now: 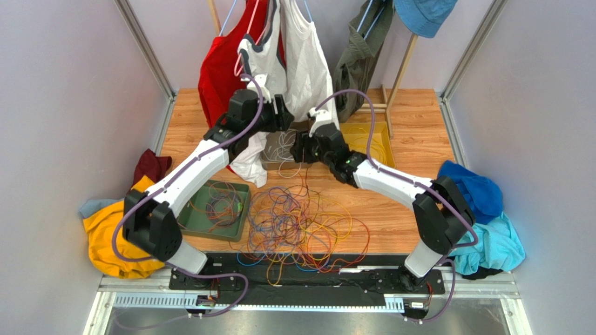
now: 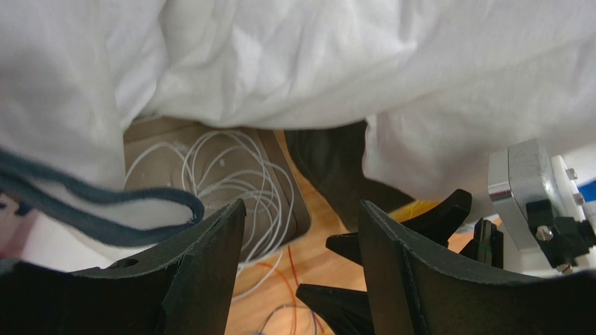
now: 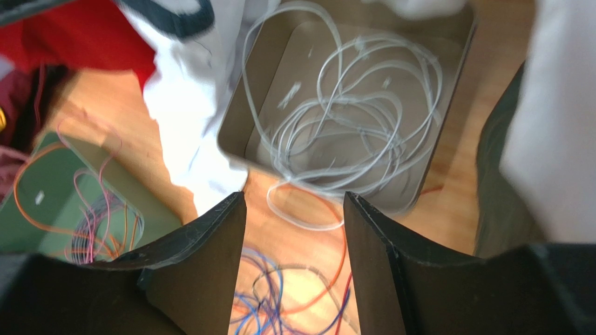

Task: Untangle the cables

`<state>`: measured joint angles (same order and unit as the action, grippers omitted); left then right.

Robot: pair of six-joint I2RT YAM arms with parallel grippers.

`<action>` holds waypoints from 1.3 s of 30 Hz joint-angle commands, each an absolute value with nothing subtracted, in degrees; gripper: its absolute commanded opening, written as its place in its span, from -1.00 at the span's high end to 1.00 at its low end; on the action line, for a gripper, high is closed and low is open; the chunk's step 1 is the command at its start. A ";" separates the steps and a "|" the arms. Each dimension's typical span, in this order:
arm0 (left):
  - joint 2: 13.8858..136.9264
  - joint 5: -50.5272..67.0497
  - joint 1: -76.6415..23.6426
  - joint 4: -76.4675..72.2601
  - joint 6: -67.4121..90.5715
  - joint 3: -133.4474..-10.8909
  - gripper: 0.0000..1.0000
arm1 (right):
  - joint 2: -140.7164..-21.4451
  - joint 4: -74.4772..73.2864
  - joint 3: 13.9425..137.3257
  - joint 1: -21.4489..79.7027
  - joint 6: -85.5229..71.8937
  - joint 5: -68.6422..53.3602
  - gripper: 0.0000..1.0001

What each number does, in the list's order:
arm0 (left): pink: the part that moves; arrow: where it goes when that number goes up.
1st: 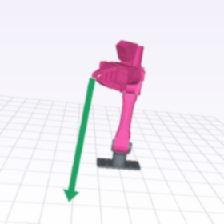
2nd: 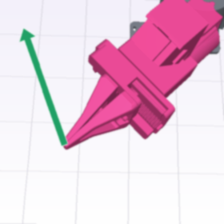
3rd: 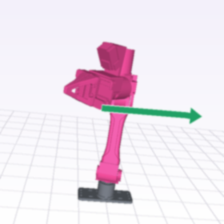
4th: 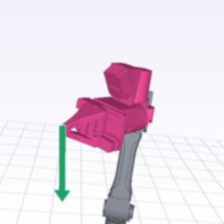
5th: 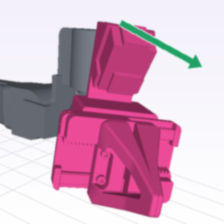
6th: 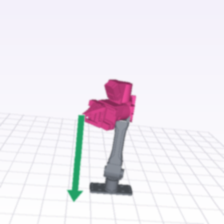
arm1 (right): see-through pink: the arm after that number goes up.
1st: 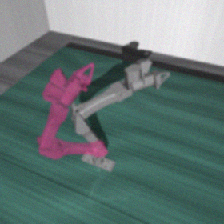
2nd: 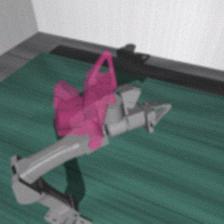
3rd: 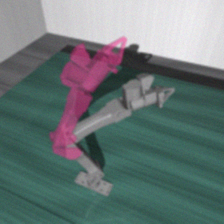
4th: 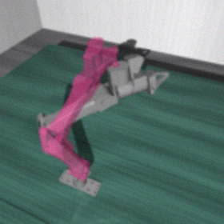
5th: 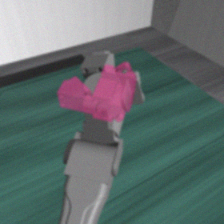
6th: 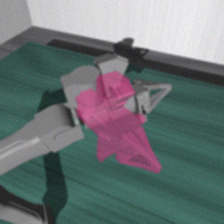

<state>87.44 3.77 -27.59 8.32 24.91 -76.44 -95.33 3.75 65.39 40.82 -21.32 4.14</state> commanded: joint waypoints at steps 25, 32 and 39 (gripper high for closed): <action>46.50 -14.06 -50.18 12.92 33.75 -45.97 -0.33 | -107.05 26.53 53.26 46.49 -23.90 17.48 -0.06; 39.48 -15.20 -50.71 15.20 35.33 -40.53 -0.33 | -110.56 31.55 54.05 46.49 -25.05 21.00 0.11; 37.62 -15.38 -50.80 15.47 35.68 -38.41 -0.33 | -112.41 33.05 55.28 46.49 -25.22 21.27 0.23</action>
